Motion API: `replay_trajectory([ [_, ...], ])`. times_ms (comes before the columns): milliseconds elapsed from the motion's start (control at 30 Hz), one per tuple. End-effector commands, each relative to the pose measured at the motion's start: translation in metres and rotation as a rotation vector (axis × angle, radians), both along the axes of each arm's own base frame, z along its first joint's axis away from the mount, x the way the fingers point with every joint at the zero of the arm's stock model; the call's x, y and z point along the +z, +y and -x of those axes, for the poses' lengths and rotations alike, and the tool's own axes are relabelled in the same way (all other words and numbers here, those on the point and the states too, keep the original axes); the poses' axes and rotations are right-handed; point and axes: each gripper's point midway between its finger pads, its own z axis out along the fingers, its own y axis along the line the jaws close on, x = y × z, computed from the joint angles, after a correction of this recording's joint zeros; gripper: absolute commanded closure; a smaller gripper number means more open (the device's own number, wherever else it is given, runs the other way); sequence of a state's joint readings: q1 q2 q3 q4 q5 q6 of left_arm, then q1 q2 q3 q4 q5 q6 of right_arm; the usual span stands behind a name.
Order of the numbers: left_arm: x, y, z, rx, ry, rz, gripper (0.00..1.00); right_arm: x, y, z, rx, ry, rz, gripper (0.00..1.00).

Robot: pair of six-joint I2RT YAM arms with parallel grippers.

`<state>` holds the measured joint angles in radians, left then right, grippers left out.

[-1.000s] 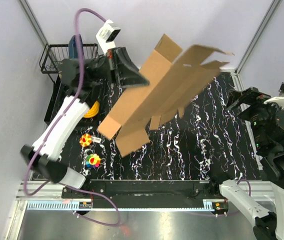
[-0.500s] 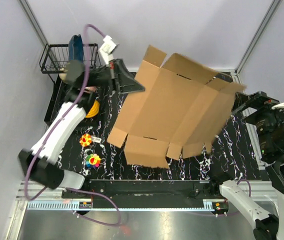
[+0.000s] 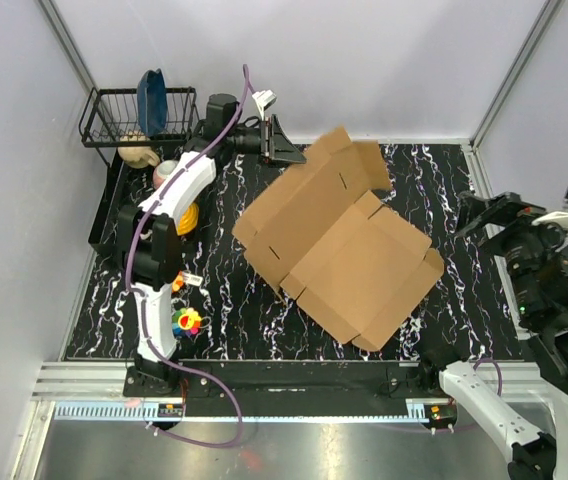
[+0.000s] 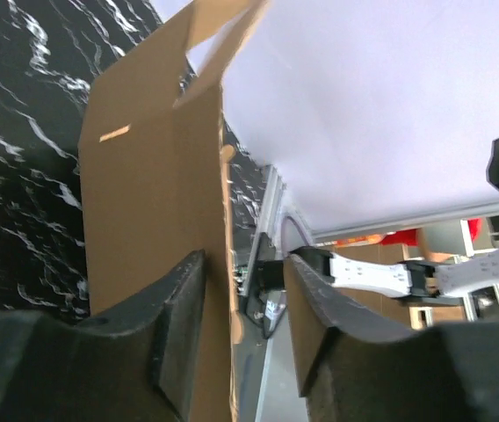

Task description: Fold the paper box

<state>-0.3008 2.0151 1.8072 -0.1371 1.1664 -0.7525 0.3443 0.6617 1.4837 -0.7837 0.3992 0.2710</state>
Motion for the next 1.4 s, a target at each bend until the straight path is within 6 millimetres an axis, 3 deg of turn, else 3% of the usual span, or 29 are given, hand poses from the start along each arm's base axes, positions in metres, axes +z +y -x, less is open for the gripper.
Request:
replay_trajectory([
  [0,-0.001,-0.002,-0.033,0.058,-0.052,-0.040,0.48,-0.018,0.017,-0.017,0.057,0.053,0.007,0.00],
  [100,0.009,0.009,-0.052,0.154,-0.084,-0.049,0.34,-0.025,0.021,-0.023,0.064,0.073,0.003,0.00],
  [200,0.026,0.036,-0.068,0.324,-0.151,-0.075,0.02,-0.031,0.026,-0.029,0.078,0.082,-0.009,0.00],
  [233,0.034,0.049,-0.061,0.372,-0.162,-0.075,0.01,-0.033,0.029,-0.030,0.090,0.088,-0.012,0.00],
  [300,0.043,0.065,-0.067,0.514,-0.227,-0.092,0.01,-0.041,0.035,-0.035,0.105,0.104,-0.023,0.00],
  [333,0.048,0.073,-0.051,0.551,-0.249,-0.102,0.01,-0.044,0.037,-0.038,0.115,0.112,-0.025,0.00],
  [400,0.053,0.088,-0.048,0.696,-0.292,-0.121,0.01,-0.052,0.042,-0.044,0.125,0.128,-0.033,0.00],
  [433,0.054,0.086,-0.021,0.718,-0.312,-0.137,0.01,-0.054,0.044,-0.045,0.132,0.132,-0.035,0.00],
  [467,0.053,0.100,-0.023,0.862,-0.345,-0.190,0.01,-0.057,0.047,-0.049,0.137,0.134,-0.041,0.00],
  [500,0.019,0.112,-0.011,0.955,-0.300,-0.304,0.01,-0.064,0.049,-0.052,0.142,0.150,-0.040,0.00],
  [533,0.035,0.104,0.021,1.019,-0.337,-0.309,0.01,-0.066,0.052,-0.055,0.150,0.149,-0.044,0.00],
  [567,0.016,0.140,0.027,1.259,-0.298,-0.435,0.01,-0.070,0.054,-0.058,0.155,0.161,-0.048,0.01],
  [600,-0.013,0.152,0.045,1.338,-0.245,-0.511,0.01,-0.078,0.056,-0.061,0.158,0.178,-0.048,0.01],
  [633,-0.011,0.145,0.069,1.386,-0.176,-0.444,0.01,-0.081,0.059,-0.063,0.168,0.183,-0.052,0.01],
  [667,-0.026,0.154,0.078,1.438,-0.140,-0.473,0.01,-0.085,0.062,-0.065,0.177,0.195,-0.056,0.01],
  [700,-0.053,0.156,0.088,1.443,-0.083,-0.494,0.01,-0.090,0.064,-0.067,0.183,0.207,-0.060,0.02],
  [733,-0.060,0.153,0.094,1.472,0.031,-0.402,0.01,-0.091,0.067,-0.067,0.195,0.210,-0.063,0.02],
  [800,-0.090,0.146,0.106,1.441,0.150,-0.382,0.01,-0.095,0.069,-0.069,0.202,0.220,-0.068,0.02],
  [833,-0.095,0.141,0.108,1.444,0.208,-0.344,0.01,-0.095,0.071,-0.068,0.209,0.222,-0.072,0.02],
  [1000,-0.143,0.142,0.114,1.498,0.343,-0.540,0.01,-0.098,0.071,-0.065,0.218,0.223,-0.076,0.02],
  [1233,-0.180,0.123,0.107,1.451,0.400,-0.615,0.02,-0.099,0.066,-0.061,0.206,0.222,-0.055,0.02],
  [1300,-0.192,0.118,0.102,1.409,0.369,-0.662,0.21,-0.099,0.065,-0.061,0.201,0.220,-0.050,0.02],
  [1367,-0.202,0.109,0.097,1.359,0.377,-0.680,0.33,-0.100,0.065,-0.060,0.203,0.223,-0.042,0.01],
])
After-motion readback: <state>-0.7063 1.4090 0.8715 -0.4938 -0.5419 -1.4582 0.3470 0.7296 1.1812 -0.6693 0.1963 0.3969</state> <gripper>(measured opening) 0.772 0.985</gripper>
